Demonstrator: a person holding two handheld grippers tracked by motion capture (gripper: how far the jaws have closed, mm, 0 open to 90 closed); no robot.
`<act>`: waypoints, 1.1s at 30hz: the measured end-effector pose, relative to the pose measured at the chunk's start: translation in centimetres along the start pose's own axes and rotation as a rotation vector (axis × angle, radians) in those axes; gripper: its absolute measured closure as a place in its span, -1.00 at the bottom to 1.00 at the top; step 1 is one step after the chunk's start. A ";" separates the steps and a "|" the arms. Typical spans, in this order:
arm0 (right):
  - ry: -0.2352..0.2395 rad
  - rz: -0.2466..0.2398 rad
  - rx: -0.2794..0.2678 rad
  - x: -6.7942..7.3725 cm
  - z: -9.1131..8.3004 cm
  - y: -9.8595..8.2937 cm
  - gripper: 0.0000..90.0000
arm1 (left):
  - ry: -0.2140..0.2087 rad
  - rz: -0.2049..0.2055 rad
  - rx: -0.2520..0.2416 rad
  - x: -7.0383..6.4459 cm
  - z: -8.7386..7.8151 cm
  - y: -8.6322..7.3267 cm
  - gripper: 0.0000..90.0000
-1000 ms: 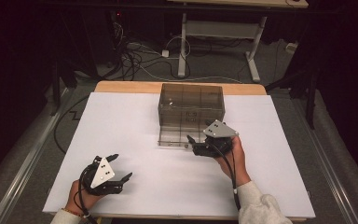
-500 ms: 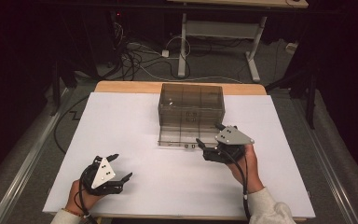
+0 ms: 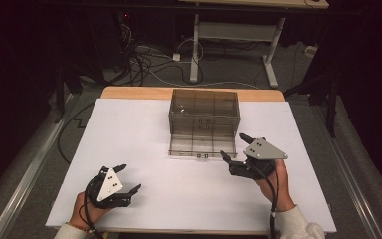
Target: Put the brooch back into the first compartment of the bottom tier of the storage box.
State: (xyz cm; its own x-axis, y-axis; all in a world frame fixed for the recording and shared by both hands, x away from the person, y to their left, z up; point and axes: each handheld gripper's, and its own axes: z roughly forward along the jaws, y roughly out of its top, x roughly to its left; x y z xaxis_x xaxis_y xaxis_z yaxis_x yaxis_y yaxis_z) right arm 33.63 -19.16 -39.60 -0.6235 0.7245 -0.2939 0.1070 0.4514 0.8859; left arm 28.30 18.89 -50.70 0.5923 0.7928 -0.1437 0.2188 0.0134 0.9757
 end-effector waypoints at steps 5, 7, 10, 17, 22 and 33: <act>-0.015 -0.010 -0.001 -0.3 -0.8 -0.3 -0.50 | 0.001 0.000 0.000 0.0 0.0 0.0 -0.54; -0.023 -0.010 0.000 -0.4 -1.0 -0.5 -0.50 | 0.000 0.002 0.001 0.0 0.0 0.0 -0.54; -0.022 -0.025 0.011 -0.5 -1.2 -0.8 -0.50 | 0.000 0.001 0.000 0.0 0.0 0.0 -0.54; -0.051 -0.028 0.020 -0.7 -1.6 -1.3 -0.53 | 0.002 0.003 0.001 0.0 0.0 0.0 -0.54; -0.048 -0.028 0.027 -0.7 -1.8 -1.8 -0.53 | 0.001 0.006 -0.002 0.0 -0.1 0.0 -0.54; -0.086 -0.021 0.036 -0.9 -2.4 -2.9 -0.57 | 0.003 0.005 -0.004 0.0 -0.1 0.1 -0.54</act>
State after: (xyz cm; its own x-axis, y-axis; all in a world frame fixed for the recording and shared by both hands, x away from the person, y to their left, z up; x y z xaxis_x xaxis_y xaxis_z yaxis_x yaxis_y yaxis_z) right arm 32.06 -22.39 -41.06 -0.5576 0.7559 -0.3430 0.1232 0.4840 0.8664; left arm 28.26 18.98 -50.64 0.5909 0.7948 -0.1387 0.2131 0.0121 0.9770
